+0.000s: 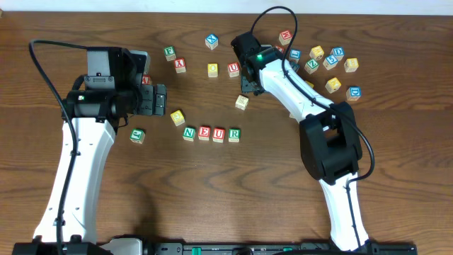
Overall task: Spell out NEURIPS
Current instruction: 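Lower the right gripper toward the red I block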
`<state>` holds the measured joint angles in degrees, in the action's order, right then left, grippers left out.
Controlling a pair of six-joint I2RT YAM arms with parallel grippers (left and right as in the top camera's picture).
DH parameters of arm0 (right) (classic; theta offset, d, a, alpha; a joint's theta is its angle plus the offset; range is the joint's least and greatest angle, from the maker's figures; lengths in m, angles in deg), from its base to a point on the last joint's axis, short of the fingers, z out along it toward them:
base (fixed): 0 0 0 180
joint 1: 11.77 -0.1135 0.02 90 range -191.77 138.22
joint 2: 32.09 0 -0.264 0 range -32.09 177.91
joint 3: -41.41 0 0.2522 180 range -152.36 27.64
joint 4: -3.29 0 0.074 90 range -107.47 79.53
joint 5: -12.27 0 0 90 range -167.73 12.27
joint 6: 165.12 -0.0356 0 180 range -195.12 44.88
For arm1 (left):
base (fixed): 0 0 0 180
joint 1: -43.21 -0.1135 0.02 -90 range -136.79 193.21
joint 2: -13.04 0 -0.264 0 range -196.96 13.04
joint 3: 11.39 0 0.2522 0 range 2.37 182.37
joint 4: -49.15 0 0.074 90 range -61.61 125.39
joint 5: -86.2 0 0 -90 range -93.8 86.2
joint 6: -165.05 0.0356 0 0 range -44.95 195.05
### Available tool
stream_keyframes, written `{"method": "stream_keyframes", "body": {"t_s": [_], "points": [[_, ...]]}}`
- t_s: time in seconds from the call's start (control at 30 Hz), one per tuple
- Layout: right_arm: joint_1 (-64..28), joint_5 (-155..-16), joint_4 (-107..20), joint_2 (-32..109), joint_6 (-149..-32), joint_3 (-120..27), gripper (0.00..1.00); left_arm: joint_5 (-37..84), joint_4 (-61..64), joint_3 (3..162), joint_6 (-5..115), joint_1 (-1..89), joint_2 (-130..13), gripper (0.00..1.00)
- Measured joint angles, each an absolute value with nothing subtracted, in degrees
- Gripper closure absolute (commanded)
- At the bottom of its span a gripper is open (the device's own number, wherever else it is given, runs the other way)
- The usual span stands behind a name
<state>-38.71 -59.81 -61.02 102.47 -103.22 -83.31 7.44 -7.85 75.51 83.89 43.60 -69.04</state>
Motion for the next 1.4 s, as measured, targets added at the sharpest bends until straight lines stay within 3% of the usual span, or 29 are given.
{"method": "stream_keyframes", "body": {"t_s": [0.2,1.03,1.4], "points": [[-38.4,-59.7,-60.6,102.5,-104.3,-83.3,0.34,7.4,-7.9,75.5,83.9,43.6,-69.0,0.04],[-34.5,-69.9,-60.3,102.5,-103.1,-83.3,0.35,7.4,-7.9,75.5,83.9,43.6,-69.0,0.05],[-34.5,-70.5,-59.9,102.5,-101.9,-83.3,0.55,7.5,-7.9,75.5,83.9,43.6,-69.0,0.05]]}}
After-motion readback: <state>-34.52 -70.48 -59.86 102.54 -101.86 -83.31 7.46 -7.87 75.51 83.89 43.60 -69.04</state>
